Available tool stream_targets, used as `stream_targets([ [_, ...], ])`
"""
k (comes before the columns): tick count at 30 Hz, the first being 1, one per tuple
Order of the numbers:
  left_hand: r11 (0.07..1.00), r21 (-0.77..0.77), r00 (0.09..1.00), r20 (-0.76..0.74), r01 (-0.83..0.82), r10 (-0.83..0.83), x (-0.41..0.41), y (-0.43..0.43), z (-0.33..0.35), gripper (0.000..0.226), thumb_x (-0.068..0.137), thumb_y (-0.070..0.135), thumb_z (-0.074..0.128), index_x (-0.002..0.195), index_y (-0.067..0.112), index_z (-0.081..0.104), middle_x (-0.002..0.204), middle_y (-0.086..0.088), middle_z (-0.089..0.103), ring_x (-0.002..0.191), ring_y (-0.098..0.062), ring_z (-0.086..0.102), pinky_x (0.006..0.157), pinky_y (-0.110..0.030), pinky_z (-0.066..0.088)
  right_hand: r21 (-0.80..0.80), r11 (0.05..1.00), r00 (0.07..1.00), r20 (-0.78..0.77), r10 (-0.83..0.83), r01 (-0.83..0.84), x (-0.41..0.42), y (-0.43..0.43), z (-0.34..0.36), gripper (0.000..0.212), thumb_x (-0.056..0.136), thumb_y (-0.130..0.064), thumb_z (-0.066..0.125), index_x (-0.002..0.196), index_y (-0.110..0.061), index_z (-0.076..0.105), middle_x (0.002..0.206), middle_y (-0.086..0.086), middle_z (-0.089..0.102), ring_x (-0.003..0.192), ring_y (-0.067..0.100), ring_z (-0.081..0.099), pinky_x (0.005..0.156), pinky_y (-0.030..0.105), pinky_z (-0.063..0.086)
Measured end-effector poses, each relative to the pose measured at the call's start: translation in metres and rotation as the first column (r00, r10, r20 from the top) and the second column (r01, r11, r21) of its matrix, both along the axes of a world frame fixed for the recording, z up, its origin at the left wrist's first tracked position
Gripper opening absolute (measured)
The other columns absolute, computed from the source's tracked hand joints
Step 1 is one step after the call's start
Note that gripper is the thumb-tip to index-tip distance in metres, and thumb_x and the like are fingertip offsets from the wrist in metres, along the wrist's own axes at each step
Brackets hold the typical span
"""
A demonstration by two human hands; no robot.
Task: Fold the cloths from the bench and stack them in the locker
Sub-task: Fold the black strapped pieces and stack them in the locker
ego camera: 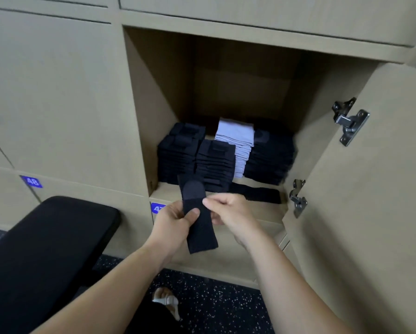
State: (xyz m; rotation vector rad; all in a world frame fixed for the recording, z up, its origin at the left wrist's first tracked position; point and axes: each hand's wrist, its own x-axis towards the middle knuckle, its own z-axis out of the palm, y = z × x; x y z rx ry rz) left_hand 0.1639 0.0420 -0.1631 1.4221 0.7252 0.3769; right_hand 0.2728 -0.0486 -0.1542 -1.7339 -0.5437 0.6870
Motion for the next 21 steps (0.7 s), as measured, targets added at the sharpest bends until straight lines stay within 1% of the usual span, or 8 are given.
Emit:
stream_targets([
  [3, 0.999, 0.041, 1.0, -0.024, 0.009, -0.008, -0.012, 0.002, 0.003, 0.017, 0.096, 0.006, 0.058, 0.106, 0.013, 0.07, 0.093, -0.003, 0.076, 0.094, -0.022, 0.071, 0.077, -0.033, 0.056, 0.005, 1.0, 0.993, -0.113, 0.024, -0.023, -0.013, -0.003, 0.009, 0.009, 0.089, -0.007, 0.065, 0.084, -0.013, 0.069, 0.072, 0.001, 0.069, 0.055, 0.003, 0.062, 0.054, 0.016, 0.05],
  [5, 0.995, 0.101, 0.999, -0.052, -0.008, 0.014, -0.018, 0.002, 0.006, 0.015, 0.094, 0.009, 0.062, 0.107, 0.014, 0.067, 0.095, -0.005, 0.075, 0.092, -0.024, 0.071, 0.081, -0.038, 0.058, 0.001, 1.0, 0.99, -0.139, -0.006, 0.006, -0.02, -0.005, 0.013, 0.007, 0.088, -0.005, 0.066, 0.083, -0.01, 0.068, 0.07, 0.001, 0.069, 0.054, 0.003, 0.062, 0.053, 0.016, 0.051],
  [7, 0.983, 0.183, 0.997, -0.073, -0.01, 0.024, -0.023, 0.004, 0.007, 0.019, 0.092, 0.012, 0.065, 0.111, 0.013, 0.064, 0.09, -0.006, 0.074, 0.085, -0.02, 0.07, 0.079, -0.036, 0.057, -0.016, 0.998, 0.994, -0.098, -0.055, 0.054, -0.022, -0.007, 0.014, 0.002, 0.087, -0.008, 0.068, 0.089, -0.008, 0.068, 0.078, 0.004, 0.071, 0.06, 0.007, 0.065, 0.056, 0.018, 0.053],
  [9, 0.96, 0.279, 0.995, -0.097, -0.005, 0.034, -0.027, 0.006, 0.01, 0.028, 0.092, 0.015, 0.065, 0.119, 0.014, 0.06, 0.088, 0.0, 0.071, 0.085, -0.011, 0.066, 0.08, -0.027, 0.049, -0.031, 0.992, 0.991, -0.046, -0.125, 0.123, -0.017, -0.011, 0.015, 0.009, 0.087, -0.01, 0.068, 0.095, -0.007, 0.067, 0.088, 0.007, 0.072, 0.069, 0.012, 0.068, 0.06, 0.021, 0.056],
  [13, 0.924, 0.383, 0.987, -0.154, 0.017, 0.046, -0.029, 0.015, 0.009, 0.042, 0.092, 0.023, 0.066, 0.133, 0.017, 0.055, 0.109, 0.003, 0.065, 0.106, -0.015, 0.06, 0.088, -0.024, 0.041, -0.062, 0.966, 0.968, 0.022, -0.25, 0.251, 0.012, -0.022, 0.016, 0.004, 0.087, -0.009, 0.067, 0.091, -0.01, 0.065, 0.101, 0.013, 0.07, 0.089, 0.023, 0.07, 0.076, 0.035, 0.06],
  [17, 0.868, 0.49, 0.974, -0.223, 0.081, 0.035, -0.02, 0.021, 0.003, 0.05, 0.092, 0.029, 0.065, 0.14, 0.023, 0.05, 0.134, 0.002, 0.056, 0.126, -0.02, 0.05, 0.105, -0.035, 0.041, -0.122, 0.927, 0.907, 0.284, -0.309, 0.354, 0.05, -0.029, 0.017, 0.018, 0.084, -0.012, 0.066, 0.069, -0.021, 0.06, 0.081, 0.005, 0.068, 0.08, 0.025, 0.065, 0.082, 0.05, 0.056],
  [19, 0.82, 0.56, 0.965, -0.259, 0.119, 0.037, -0.011, 0.024, 0.001, 0.051, 0.092, 0.03, 0.065, 0.141, 0.024, 0.049, 0.139, 0.002, 0.053, 0.13, -0.023, 0.046, 0.11, -0.043, 0.038, -0.164, 0.888, 0.826, 0.468, -0.314, 0.43, 0.068, -0.031, 0.02, 0.018, 0.085, -0.014, 0.063, 0.069, -0.019, 0.06, 0.08, 0.006, 0.068, 0.082, 0.029, 0.064, 0.079, 0.046, 0.056],
  [21, 0.767, 0.621, 0.955, -0.295, 0.161, 0.038, 0.0, 0.027, -0.003, 0.052, 0.092, 0.031, 0.064, 0.142, 0.023, 0.048, 0.141, 0.0, 0.051, 0.13, -0.023, 0.044, 0.109, -0.043, 0.037, -0.213, 0.835, 0.728, 0.624, -0.282, 0.507, 0.085, -0.032, 0.025, 0.01, 0.089, -0.017, 0.059, 0.081, -0.015, 0.064, 0.086, 0.006, 0.069, 0.084, 0.03, 0.061, 0.074, 0.036, 0.052],
])
